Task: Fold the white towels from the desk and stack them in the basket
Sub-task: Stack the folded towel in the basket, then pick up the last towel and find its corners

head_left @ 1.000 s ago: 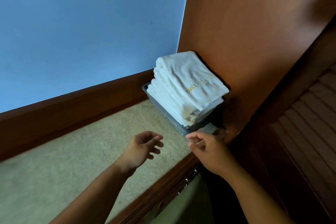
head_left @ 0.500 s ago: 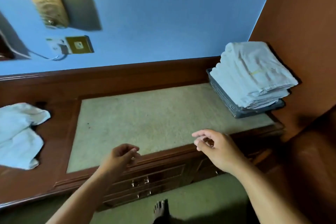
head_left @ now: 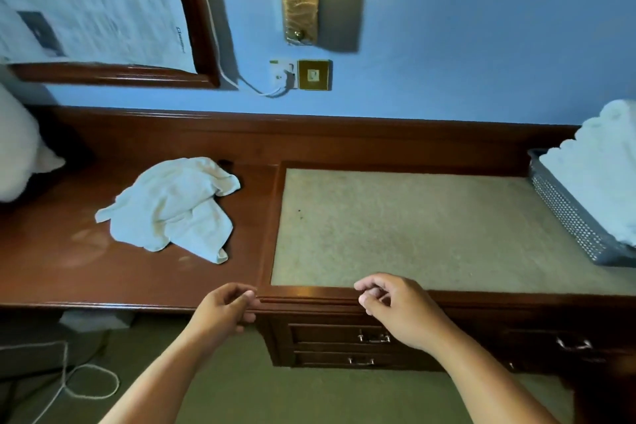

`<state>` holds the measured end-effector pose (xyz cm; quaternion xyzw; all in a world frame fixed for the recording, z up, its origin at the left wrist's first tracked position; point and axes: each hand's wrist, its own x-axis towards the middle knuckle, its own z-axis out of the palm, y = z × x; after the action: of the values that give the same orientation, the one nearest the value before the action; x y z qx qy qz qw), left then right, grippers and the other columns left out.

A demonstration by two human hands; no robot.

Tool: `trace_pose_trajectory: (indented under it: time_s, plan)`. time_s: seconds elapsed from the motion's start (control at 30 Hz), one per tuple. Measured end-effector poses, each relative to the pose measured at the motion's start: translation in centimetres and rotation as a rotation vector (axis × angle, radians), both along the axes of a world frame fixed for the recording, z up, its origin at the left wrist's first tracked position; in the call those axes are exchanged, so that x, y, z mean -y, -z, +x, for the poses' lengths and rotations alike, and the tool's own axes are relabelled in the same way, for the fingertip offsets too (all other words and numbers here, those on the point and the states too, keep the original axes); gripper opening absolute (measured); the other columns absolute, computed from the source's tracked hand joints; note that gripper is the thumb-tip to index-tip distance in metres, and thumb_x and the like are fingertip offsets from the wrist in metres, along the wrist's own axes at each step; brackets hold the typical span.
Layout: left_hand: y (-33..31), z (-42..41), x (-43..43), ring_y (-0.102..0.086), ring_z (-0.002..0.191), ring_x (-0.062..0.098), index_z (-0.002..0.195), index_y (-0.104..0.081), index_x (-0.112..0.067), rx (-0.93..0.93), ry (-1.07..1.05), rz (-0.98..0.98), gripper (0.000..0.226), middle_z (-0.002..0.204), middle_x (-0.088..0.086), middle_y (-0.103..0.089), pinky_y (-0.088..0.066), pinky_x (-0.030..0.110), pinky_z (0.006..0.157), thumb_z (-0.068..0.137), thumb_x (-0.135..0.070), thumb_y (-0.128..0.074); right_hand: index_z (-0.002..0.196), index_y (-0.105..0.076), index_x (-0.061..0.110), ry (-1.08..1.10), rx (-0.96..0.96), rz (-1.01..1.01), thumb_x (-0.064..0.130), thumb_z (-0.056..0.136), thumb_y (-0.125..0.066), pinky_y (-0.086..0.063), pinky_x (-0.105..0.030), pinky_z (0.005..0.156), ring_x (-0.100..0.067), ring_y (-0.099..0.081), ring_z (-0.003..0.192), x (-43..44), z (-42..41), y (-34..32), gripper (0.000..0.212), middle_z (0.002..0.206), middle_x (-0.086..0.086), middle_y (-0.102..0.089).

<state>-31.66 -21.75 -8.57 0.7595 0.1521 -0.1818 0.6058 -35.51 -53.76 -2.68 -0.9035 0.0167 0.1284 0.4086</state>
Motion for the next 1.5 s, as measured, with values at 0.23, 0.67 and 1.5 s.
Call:
trace_pose_trajectory:
  time_s: [0.23,0.67,1.5]
  plan:
    - [0.8,2.4,-14.7,-0.068,0.071,0.014,0.103,-0.069,-0.016,0.006,-0.049,0.042,0.011,0.095,0.005,-0.077,-0.047,0.025,0.061,0.101,-0.017,-0.059,0.106,-0.066,0.037,-0.065,-0.190,0.011,0.037,0.094,-0.060,-0.055,-0.030,0.085,-0.004,-0.067,0.085,-19.6,8.7,7.0,0.013,0.088,0.013,-0.069]
    - [-1.7,4.7,-28.6,-0.067,0.077,0.007,0.106,-0.068,-0.024,0.004,-0.144,0.069,0.014,0.097,-0.003,-0.076,-0.048,0.025,0.068,0.103,-0.022,-0.054,0.129,-0.057,0.016,0.378,-0.342,-0.094,0.043,0.088,-0.067,-0.056,-0.036,0.082,-0.030,-0.063,0.098,-38.5,24.1,18.4,0.051,0.120,-0.006,-0.062]
    - [-10.8,-2.9,13.6,-0.066,0.105,-0.003,0.115,-0.069,-0.026,0.658,0.747,-0.212,0.021,0.109,-0.021,-0.072,-0.049,0.017,0.089,0.104,-0.028,-0.051,0.093,-0.071,0.034,0.787,0.633,0.577,0.040,0.073,-0.077,-0.047,-0.033,0.081,-0.012,-0.061,0.086,-1.7,-7.9,-13.6,0.021,0.089,0.004,-0.069]
